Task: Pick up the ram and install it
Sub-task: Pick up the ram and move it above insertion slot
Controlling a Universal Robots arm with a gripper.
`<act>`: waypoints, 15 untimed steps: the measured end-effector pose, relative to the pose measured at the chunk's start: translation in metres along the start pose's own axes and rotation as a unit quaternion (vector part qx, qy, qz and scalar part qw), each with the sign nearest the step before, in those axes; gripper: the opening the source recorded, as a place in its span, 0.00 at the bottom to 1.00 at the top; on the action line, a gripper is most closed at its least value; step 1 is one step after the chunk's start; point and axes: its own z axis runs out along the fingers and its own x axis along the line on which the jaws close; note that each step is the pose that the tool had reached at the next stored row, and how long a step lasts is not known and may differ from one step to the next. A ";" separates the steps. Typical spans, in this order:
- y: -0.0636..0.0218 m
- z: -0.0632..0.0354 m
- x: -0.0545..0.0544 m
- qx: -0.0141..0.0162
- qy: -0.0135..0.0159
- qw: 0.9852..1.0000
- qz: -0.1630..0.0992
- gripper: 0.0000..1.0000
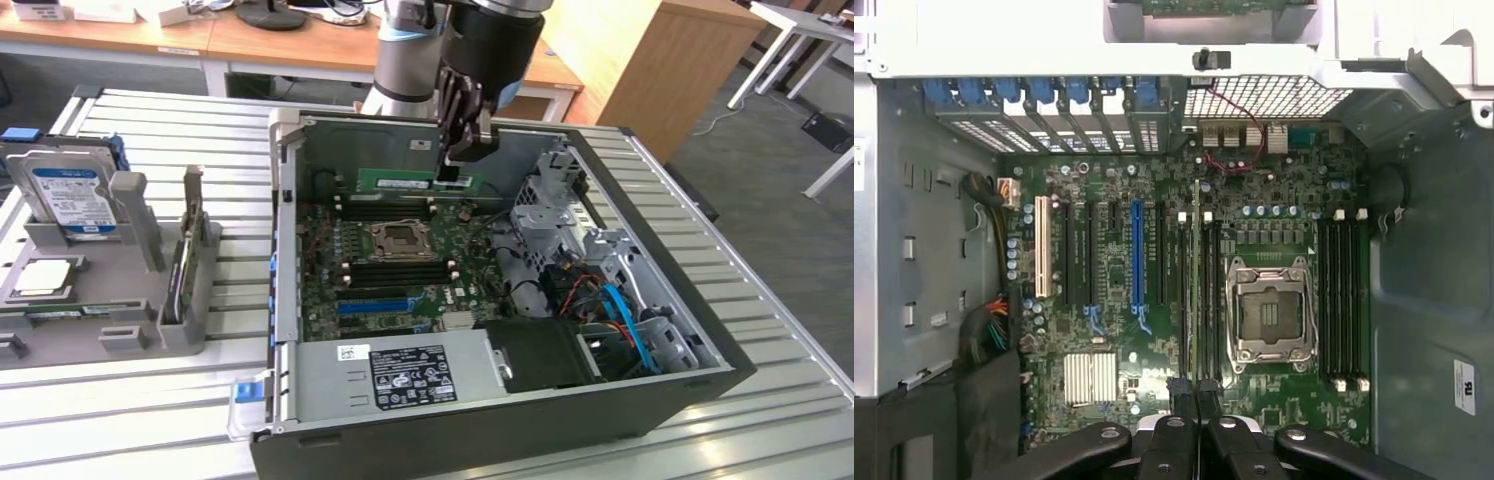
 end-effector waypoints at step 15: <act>-0.0005 0.0108 0.000 0.000 0.000 1.000 0.000 0.12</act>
